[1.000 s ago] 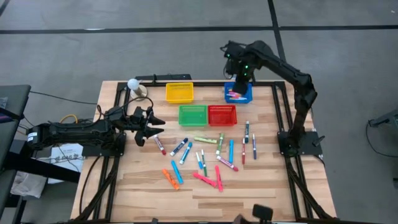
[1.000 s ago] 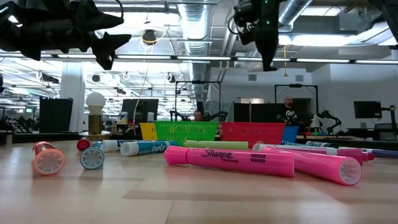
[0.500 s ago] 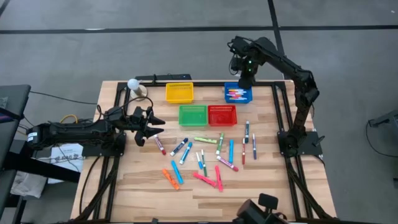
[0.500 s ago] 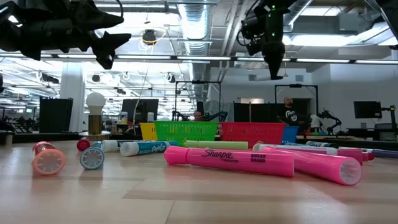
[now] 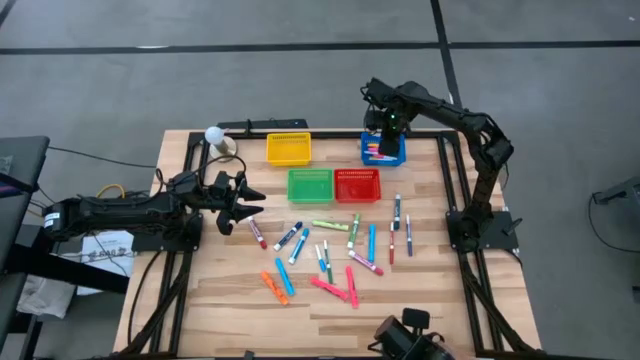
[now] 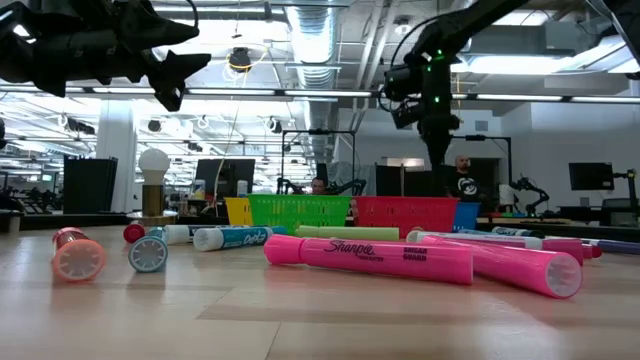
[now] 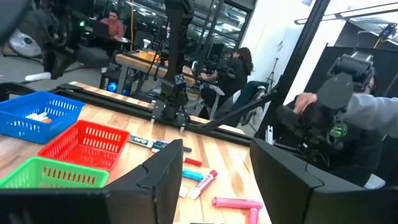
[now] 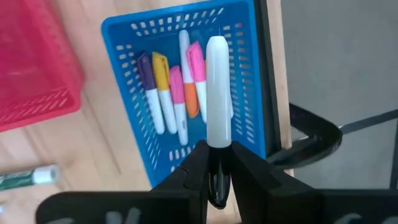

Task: Pick & Place Markers
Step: Put the black highlighter into the blue bin

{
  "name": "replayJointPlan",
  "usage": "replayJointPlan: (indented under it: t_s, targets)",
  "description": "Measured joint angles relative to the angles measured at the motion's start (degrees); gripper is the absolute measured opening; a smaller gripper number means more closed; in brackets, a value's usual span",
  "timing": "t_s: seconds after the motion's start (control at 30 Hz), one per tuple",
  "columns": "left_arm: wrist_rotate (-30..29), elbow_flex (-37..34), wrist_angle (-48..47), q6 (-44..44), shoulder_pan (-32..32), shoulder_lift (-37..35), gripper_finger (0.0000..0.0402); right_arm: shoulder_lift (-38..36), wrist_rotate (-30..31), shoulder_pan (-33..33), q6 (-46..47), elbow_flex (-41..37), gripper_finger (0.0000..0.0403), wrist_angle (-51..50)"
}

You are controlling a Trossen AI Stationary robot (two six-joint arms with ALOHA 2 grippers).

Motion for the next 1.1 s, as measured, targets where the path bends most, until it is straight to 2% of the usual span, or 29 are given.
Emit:
replayJointPlan:
  t_s: [0.5, 0.77, 1.1]
  targets:
    - [0.0, 0.0, 0.19, 0.0, 0.0, 0.0, 0.0186, 0.0, -0.17, -0.68, -3.2, -14.32, 0.0043, 15.42]
    - [-0.2, 0.0, 0.19, 0.0, 0.0, 0.0, 0.0186, 0.0, -0.07, -1.61, -4.56, -16.12, 0.0044, 21.82]
    - [-0.2, 0.0, 0.23, 0.0, 0.0, 0.0, 0.0186, 0.0, -1.63, -3.78, -6.05, -16.13, 0.0044, 21.45]
